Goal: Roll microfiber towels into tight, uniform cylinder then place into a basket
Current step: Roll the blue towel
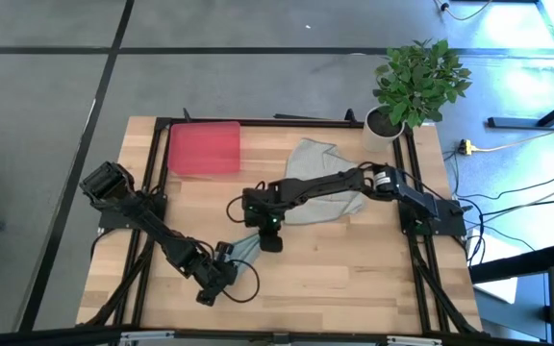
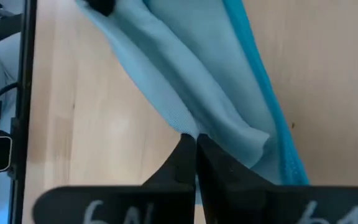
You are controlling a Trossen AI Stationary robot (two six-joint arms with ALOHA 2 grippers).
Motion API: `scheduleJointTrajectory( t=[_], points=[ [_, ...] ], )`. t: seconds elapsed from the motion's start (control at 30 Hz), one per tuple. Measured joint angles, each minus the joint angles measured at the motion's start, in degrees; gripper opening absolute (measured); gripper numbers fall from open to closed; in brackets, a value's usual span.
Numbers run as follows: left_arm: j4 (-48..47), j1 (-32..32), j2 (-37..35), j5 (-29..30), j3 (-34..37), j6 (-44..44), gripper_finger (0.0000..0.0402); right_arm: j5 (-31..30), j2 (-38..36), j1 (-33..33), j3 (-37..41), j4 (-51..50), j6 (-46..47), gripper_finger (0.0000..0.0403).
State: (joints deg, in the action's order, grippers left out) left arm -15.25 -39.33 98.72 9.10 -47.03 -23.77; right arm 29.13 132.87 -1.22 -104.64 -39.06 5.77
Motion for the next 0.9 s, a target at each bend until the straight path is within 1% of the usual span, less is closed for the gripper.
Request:
scheduleJointTrajectory(
  t=[0.1, 0.4, 0.47, 0.57, 0.6, 0.77, 0.9],
  points=[
    [0.0, 0.0, 0.0, 0.1, 0.0, 0.0, 0.0000, 1.4, 0.3, 0.7, 0.0, 0.3, -0.4, 0.0002],
    [-0.1, 0.1, 0.0, 0.7, 0.0, 0.0, 0.0000, 1.2, 0.3, 3.0, 0.0, 4.0, 0.0, 0.0002],
    [-0.1, 0.1, 0.0, 0.7, 0.0, 0.0, 0.0000, 3.0, 0.3, 3.2, 0.0, 3.8, -0.1, 0.0002],
    [-0.1, 0.1, 0.0, 0.6, 0.0, -0.1, 0.0000, 8.9, 0.3, 3.1, 0.0, 2.1, -0.1, 0.0002],
    [-0.1, 0.1, 0.0, 0.5, 0.0, -0.2, 0.0000, 9.9, 0.3, 2.9, 0.0, 0.7, -0.2, 0.0002],
    [-0.1, 0.0, 0.0, 0.4, 0.0, -1.1, 0.0000, 10.1, 0.3, -0.5, 0.0, -7.6, -3.0, 0.0003],
    [0.0, 0.0, 0.0, 0.2, 0.0, -1.0, 0.0000, 12.8, 0.3, -2.3, 0.0, -8.0, -3.1, 0.0003]
  ],
)
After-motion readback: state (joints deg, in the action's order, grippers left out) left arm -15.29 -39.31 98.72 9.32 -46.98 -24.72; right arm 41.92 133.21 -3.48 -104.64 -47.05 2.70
